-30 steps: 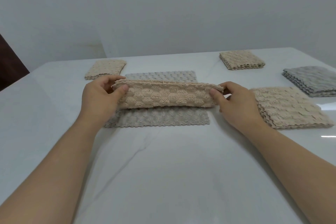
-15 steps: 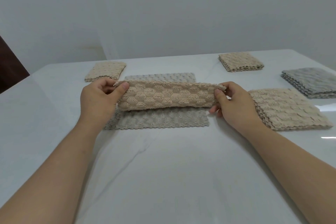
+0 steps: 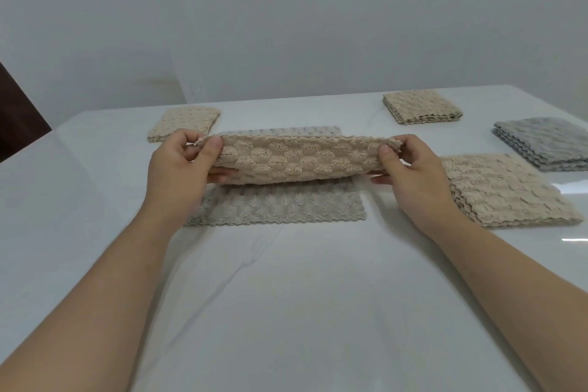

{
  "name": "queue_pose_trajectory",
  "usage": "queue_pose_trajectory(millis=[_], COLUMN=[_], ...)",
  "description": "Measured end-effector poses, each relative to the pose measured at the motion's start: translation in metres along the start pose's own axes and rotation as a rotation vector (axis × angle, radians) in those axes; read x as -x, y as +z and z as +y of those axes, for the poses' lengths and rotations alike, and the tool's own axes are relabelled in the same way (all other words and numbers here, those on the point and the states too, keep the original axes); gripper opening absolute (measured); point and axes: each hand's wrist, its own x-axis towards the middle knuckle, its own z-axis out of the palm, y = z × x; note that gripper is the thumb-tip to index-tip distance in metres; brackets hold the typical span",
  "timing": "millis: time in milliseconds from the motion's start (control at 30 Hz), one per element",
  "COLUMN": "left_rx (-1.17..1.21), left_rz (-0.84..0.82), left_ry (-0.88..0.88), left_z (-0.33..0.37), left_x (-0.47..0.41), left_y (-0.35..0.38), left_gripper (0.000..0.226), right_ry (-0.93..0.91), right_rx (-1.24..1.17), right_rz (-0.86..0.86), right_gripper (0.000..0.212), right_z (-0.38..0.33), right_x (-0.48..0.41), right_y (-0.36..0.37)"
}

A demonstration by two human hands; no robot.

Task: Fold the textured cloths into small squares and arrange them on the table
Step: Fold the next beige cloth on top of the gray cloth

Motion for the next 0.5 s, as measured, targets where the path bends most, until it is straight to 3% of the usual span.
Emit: queue_pose_trajectory(millis=[100,200,267,333,500], left_rx=[0.046,0.061,-0.035,-0.168,-0.389], left_rz=[0.062,0.111,0.056,-0.019,-0.125], left_ry=[-0.061,-0.265,-0.345,-0.336,-0.314], left_z=[0.012,0.024,0.026,0.024,0.022], left_x=[0.003,0.004,0.005,0.007,0.011], left_y=[-0.002,-0.001,0.0,0.0,-0.007], left_gripper=[0.029,0.041,0.034,0.017,0.025], right_ry=[-0.016,-0.069,-0.088,-0.087,-0.07], right_rx=[0.004,0.134,0.219,0.274,0.338], right_rz=[-0.027,-0.074,-0.101,-0.111,-0.161], right_gripper=[0.012,0.011,0.01,0.013,0.016], right_z=[-0.008,-0.014,-0.018,-0.02,-0.026], right_x=[0.004,0.011,0.013,0.016,0.02], right_y=[-0.002,-0.003,-0.003,-0.004,-0.011])
